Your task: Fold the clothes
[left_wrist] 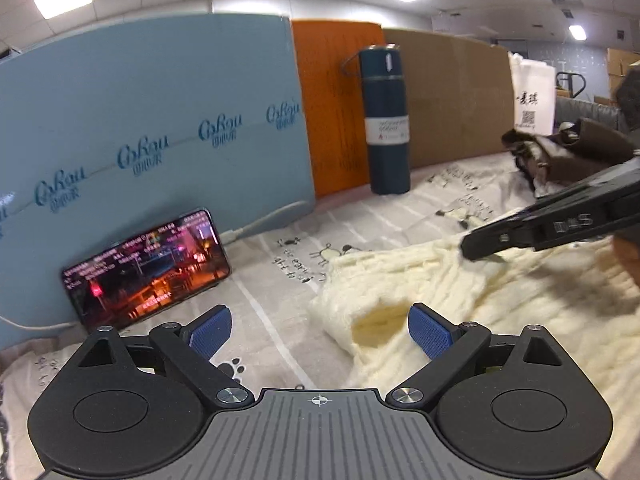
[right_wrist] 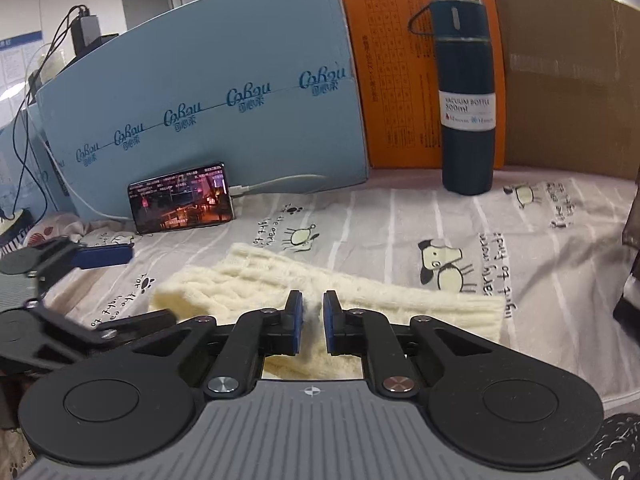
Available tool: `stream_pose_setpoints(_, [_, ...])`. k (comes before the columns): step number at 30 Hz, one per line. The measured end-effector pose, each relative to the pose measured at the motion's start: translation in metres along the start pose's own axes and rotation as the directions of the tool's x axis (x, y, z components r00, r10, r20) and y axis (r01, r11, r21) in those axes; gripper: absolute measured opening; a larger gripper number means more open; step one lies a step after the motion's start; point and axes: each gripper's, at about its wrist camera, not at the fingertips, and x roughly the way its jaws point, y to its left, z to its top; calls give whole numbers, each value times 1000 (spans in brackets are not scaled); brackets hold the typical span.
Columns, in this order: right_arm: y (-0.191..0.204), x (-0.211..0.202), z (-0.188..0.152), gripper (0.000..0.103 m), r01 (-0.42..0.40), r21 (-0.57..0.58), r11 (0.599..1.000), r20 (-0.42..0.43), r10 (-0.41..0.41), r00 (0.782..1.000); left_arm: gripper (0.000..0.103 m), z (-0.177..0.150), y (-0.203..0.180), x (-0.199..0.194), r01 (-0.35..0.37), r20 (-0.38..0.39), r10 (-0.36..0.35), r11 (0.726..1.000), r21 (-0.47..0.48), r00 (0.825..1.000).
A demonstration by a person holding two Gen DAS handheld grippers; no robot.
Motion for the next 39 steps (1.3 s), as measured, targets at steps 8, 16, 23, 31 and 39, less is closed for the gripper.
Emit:
stream_pose_setpoints(8, [-6,-4,-5,47,10,26,1000,14,-11,1000,97,-1,3,-14,-39,97,41,999,-22,994])
stream_pose_setpoints(16, [-9,-85,-21,90,55,-41,998,244,-43,969,97,-12,-6,-103,-35,361,0,995,91,932])
stream_pose_setpoints(23, [6,-144,-77,100,46,-298,953,213,19,977,97,-56,-48,-155,0,280,-148,883,469,949])
stream_pose_setpoints(31, [22,-157,-119,100,48,-475,879,48,-29,998,96,-90,-81,-145,-52,156,-101,657,752,983])
stream_pose_setpoints(39, [29,-138,-129,100,137,-620,772,52,-134,990,78,-91,-89,-119,-9,112,-155,549,836,982])
